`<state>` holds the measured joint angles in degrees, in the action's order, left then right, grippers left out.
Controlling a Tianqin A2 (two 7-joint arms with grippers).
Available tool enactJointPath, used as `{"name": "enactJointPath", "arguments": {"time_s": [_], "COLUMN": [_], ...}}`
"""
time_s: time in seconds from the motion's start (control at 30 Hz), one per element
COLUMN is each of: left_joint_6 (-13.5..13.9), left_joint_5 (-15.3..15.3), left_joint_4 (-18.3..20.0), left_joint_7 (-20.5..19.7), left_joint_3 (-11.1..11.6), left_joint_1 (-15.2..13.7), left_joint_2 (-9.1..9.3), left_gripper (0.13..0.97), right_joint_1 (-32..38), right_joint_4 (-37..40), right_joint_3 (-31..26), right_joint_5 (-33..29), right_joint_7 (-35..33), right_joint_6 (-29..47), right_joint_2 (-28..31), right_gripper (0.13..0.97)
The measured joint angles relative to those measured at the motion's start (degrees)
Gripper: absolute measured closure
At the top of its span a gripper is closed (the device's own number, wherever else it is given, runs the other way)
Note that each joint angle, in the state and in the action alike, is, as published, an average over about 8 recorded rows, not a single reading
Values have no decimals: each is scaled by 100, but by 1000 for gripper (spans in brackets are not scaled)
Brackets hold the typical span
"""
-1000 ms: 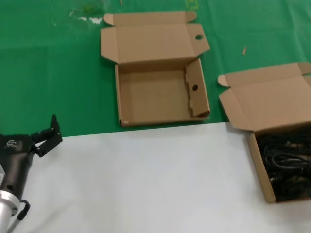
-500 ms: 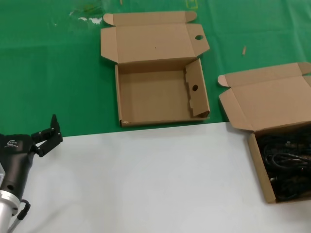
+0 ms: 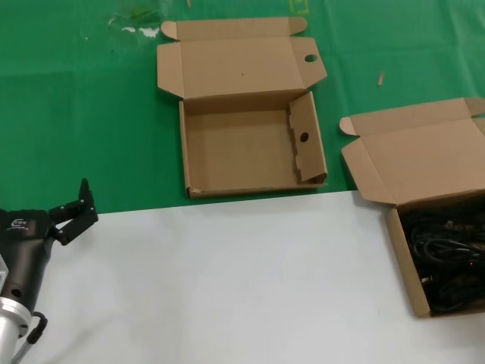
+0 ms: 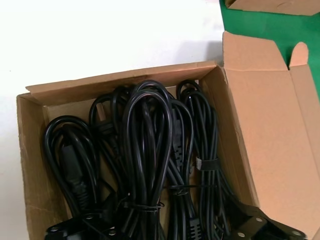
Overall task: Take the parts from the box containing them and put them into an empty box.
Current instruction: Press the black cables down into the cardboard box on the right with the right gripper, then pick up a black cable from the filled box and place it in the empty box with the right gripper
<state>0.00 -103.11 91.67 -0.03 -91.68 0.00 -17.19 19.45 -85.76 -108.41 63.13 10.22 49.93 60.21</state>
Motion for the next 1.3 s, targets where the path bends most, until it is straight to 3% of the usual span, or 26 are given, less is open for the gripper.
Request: {"name": "enactJointPath", "arguments": {"time_s": [0.1,0.4,0.67,0.97,1.3], "left_joint_6": [0,0,0,0,0], "left_joint_5": [0,0,0,0,0], "left_joint_4": [0,0,0,0,0], "left_joint_7": [0,0,0,0,0], "left_joint_3": [0,0,0,0,0], "left_joint_1": [0,0,0,0,0], "left_joint_2": [0,0,0,0,0], "left_gripper": [132,132,132,132,132], "right_joint_1": [18,85,254,318,142], "right_joint_4": [40,102,160,35,-488], "right_joint_3": [16,38,5,12,203], "right_joint_5": [55,201,258,353,534], "right_joint_7": [-65,-225,-361,-396,-189], "right_joint_6": [77,286,440,613,794], "right_joint_2": [2,28,-22,41,407], "right_gripper": [293,473,688,837,926]}}
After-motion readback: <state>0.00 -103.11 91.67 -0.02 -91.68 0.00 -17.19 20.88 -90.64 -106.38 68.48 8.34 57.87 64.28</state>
